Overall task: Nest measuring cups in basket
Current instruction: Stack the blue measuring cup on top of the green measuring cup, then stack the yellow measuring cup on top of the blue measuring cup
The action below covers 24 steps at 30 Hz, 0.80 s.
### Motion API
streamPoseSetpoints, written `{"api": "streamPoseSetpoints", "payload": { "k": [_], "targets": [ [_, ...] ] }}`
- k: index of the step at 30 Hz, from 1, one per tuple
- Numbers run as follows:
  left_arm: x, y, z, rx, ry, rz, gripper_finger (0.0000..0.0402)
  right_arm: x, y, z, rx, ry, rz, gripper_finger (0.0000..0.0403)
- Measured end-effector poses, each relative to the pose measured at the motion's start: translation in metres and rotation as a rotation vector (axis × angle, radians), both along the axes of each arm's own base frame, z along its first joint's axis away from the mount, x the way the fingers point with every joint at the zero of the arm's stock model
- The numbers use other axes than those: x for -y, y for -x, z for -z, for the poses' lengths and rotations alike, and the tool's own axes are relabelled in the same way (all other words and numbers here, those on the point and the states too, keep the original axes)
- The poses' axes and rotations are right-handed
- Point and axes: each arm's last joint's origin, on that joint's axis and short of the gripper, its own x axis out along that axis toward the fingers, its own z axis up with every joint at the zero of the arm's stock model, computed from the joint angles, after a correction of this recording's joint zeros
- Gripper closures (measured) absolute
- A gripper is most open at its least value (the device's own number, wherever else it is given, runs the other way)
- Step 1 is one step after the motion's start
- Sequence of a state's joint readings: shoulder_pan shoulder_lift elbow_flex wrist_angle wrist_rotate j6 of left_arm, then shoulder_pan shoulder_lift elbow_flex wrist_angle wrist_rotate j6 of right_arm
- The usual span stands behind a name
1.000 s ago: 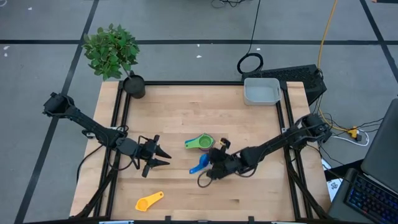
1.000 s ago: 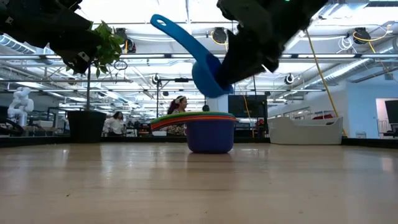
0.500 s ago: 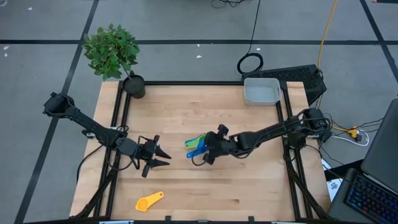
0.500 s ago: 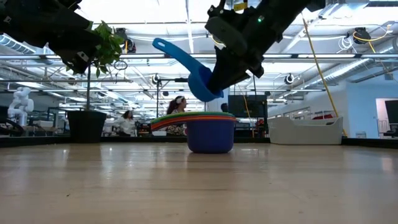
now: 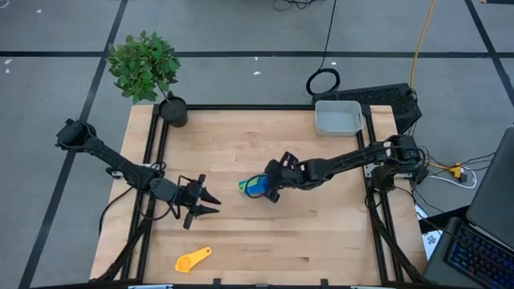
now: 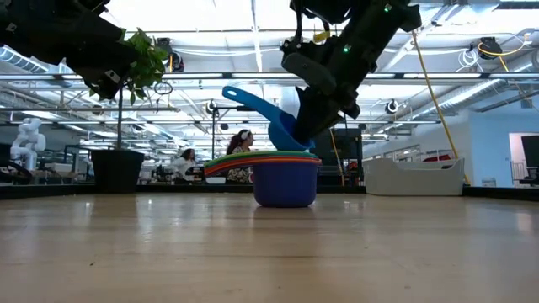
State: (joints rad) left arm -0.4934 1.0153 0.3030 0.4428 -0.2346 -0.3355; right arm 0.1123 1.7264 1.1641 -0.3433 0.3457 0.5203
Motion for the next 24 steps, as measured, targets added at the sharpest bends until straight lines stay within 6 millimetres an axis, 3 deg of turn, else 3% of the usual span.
{"api": "streamPoseSetpoints", "payload": {
  "k": [24],
  "targets": [
    [-0.0004,0.0006,0.0024,-0.020,-0.025,0.001,0.0270,0.0069,-0.0010,0.0005,-0.008,-0.067,-0.030,0.0347]
  ]
}}
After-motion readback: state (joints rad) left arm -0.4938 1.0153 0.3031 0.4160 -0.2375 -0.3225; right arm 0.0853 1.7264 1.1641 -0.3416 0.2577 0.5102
